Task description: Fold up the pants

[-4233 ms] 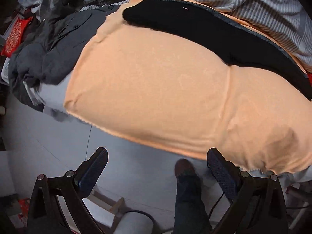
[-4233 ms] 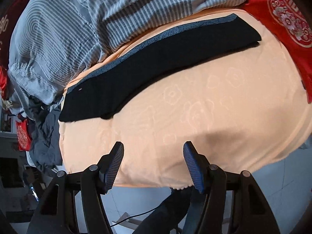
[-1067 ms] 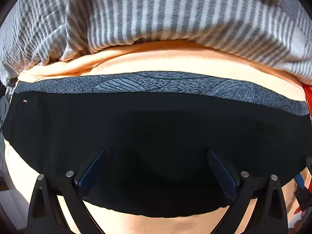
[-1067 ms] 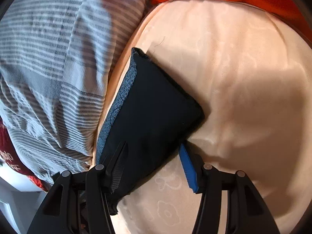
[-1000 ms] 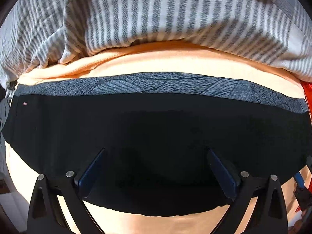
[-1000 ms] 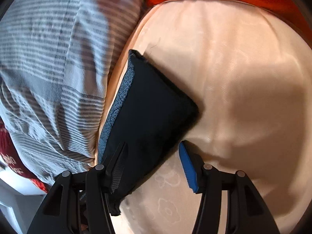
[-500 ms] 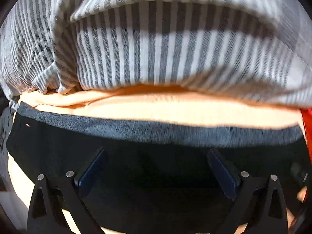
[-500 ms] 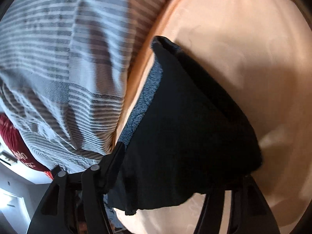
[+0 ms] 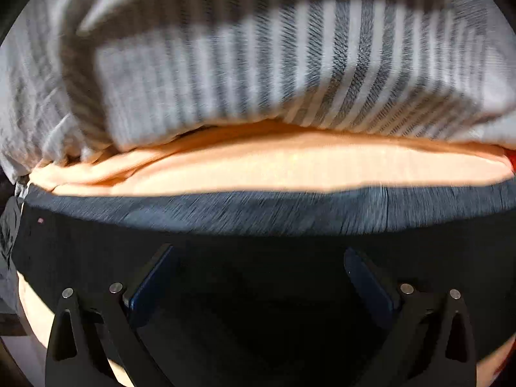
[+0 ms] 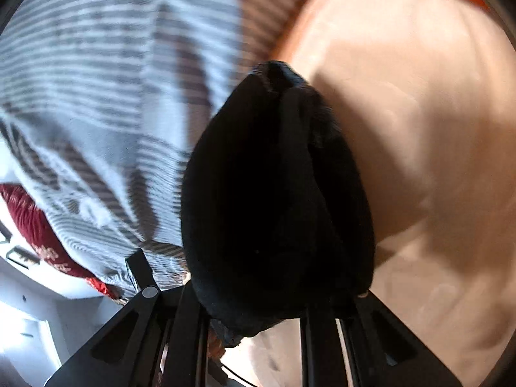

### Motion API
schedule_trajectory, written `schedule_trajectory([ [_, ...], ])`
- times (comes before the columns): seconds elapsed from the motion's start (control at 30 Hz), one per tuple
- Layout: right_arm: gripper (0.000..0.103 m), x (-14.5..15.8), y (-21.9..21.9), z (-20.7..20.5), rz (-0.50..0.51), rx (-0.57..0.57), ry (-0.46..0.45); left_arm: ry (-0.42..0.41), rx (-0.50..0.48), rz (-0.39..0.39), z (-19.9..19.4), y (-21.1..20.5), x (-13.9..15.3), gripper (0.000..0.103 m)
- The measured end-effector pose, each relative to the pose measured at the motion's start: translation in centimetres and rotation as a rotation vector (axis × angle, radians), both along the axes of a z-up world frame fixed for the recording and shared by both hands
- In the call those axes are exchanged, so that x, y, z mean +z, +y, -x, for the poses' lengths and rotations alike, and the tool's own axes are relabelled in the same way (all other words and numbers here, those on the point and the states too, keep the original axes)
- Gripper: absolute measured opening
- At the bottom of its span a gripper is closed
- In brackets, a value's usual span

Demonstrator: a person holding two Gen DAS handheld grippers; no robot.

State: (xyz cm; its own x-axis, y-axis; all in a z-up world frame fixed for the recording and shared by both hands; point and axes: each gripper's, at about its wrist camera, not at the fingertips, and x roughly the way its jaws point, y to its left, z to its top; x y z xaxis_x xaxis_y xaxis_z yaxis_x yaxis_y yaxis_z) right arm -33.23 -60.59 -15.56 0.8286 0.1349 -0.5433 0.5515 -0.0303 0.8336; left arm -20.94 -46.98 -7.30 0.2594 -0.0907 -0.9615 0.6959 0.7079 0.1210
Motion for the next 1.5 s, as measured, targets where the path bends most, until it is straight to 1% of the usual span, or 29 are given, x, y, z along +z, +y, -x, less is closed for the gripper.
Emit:
schedule_trajectory([
  [0.1, 0.014, 2.3, 1.0, -0.6, 0.069, 0.027, 0.009, 0.015, -0.009, 0.004, 1.2, 2.7, 0.7, 0.103],
  [0.13, 0.014, 3.2, 1.5, -1.1, 0.097, 0.039, 0.015, 0.025, -0.012, 0.000, 1.5, 3.3, 0.5, 0.103],
  [0.2, 0.015, 5.0, 2.4, -1.9, 0.149, 0.061, 0.025, 0.069, -0.023, -0.027, 2.3, 4.2, -1.0, 0.103],
  [0.23, 0.015, 6.0, 3.1, -2.6, 0.178, 0.075, 0.033, 0.073, -0.032, -0.018, 2.7, 4.5, -1.4, 0.103],
  [0.27, 0.015, 6.8, 3.8, -3.2, 0.202, 0.087, 0.040, 0.054, -0.049, 0.020, 3.0, 4.9, -1.3, 0.103],
  [0.33, 0.015, 8.2, 5.0, -4.4, 0.239, 0.101, 0.048, 0.068, -0.085, 0.029, 2.9, 5.2, -1.0, 0.103],
  [0.4, 0.015, 9.9, 6.9, -6.1, 0.281, 0.118, 0.063, 0.102, -0.100, 0.025, 2.4, 6.1, 0.0, 0.103],
  [0.5, 0.015, 11.8, 9.5, -9.8, 0.339, 0.175, 0.105, 0.097, -0.107, 0.080, 0.8, 9.3, 3.1, 0.103],
  [0.6, 0.015, 13.2, 13.2, -14.3, 0.420, 0.276, 0.159, 0.077, -0.089, 0.107, -2.1, 13.7, 5.7, 0.103],
  [0.7, 0.015, 12.5, 16.8, -19.0, 0.456, 0.359, 0.213, 0.043, -0.021, 0.108, -6.1, 19.1, 7.4, 0.103],
  [0.73, 0.015, 12.0, 18.4, -21.6, 0.470, 0.383, 0.243, 0.046, 0.003, 0.107, -7.9, 21.2, 7.0, 0.103],
  [0.77, 0.015, 11.7, 19.1, -22.5, 0.483, 0.399, 0.264, 0.052, 0.033, 0.102, -9.1, 22.6, 7.0, 0.103],
  [0.83, 0.015, 10.2, 21.5, -25.7, 0.528, 0.444, 0.333, 0.064, 0.101, 0.088, -10.9, 25.4, 7.0, 0.103],
  [0.9, 0.015, 8.0, 23.9, -29.2, 0.576, 0.494, 0.426, 0.068, 0.145, 0.076, -12.4, 27.9, 6.7, 0.103],
  [0.93, 0.015, 7.3, 24.8, -30.0, 0.597, 0.515, 0.464, 0.064, 0.161, 0.073, -13.2, 30.0, 6.1, 0.103],
  [0.97, 0.016, 5.9, 26.2, -31.5, 0.634, 0.552, 0.532, 0.063, 0.171, 0.070, -13.9, 30.0, 5.6, 0.103],
  [1.0, 0.022, 4.8, 27.4, -32.4, 0.662, 0.579, 0.577, 0.069, 0.180, 0.071, -14.1, 31.4, 5.5, 0.103],
  [1.03, 0.025, 3.8, 28.3, -33.3, 0.691, 0.604, 0.618, 0.081, 0.186, 0.074, -14.4, 31.8, 5.2, 0.103],
  [1.07, 0.033, 2.9, 29.3, -34.3, 0.724, 0.638, 0.664, 0.091, 0.193, 0.074, -14.5, 31.7, 4.8, 0.103],
  [1.1, 0.040, 2.4, 30.2, -34.9, 0.761, 0.665, 0.699, 0.097, 0.198, 0.073, -14.7, 32.2, 4.2, 0.103],
  [1.13, 0.045, 2.4, 31.3, -35.5, 0.812, 0.694, 0.716, 0.097, 0.201, 0.068, -14.7, 32.4, 4.1, 0.103],
  [1.17, 0.059, 2.5, 32.0, -35.3, 0.829, 0.713, 0.708, 0.090, 0.204, 0.062, -15.4, 33.0, 3.9, 0.103],
  [1.2, 0.067, 3.0, 32.8, -35.4, 0.851, 0.746, 0.695, 0.080, 0.208, 0.054, -15.4, 33.1, 4.1, 0.103],
  [1.23, 0.069, 3.6, 33.0, -35.3, 0.865, 0.761, 0.683, 0.080, 0.210, 0.056, -16.4, 33.1, 3.8, 0.103],
  [1.3, 0.069, 5.4, 34.0, -34.7, 0.867, 0.803, 0.600, 0.091, 0.214, 0.068, -16.8, 32.9, 3.8, 0.103],
  [1.33, 0.069, 6.2, 33.8, -35.2, 0.854, 0.811, 0.568, 0.099, 0.213, 0.075, -17.0, 32.7, 3.8, 0.103],
  [1.4, 0.069, 7.6, 33.3, -33.0, 0.801, 0.786, 0.508, 0.113, 0.202, 0.091, -16.6, 32.0, 4.2, 0.103],
  [1.43, 0.069, 8.1, 32.2, -31.4, 0.766, 0.744, 0.510, 0.129, 0.187, 0.110, -16.2, 31.4, 4.5, 0.103],
  [1.5, 0.069, 8.2, 30.5, -28.2, 0.707, 0.663, 0.551, 0.173, 0.144, 0.154, -15.3, 30.0, 5.0, 0.103],
])
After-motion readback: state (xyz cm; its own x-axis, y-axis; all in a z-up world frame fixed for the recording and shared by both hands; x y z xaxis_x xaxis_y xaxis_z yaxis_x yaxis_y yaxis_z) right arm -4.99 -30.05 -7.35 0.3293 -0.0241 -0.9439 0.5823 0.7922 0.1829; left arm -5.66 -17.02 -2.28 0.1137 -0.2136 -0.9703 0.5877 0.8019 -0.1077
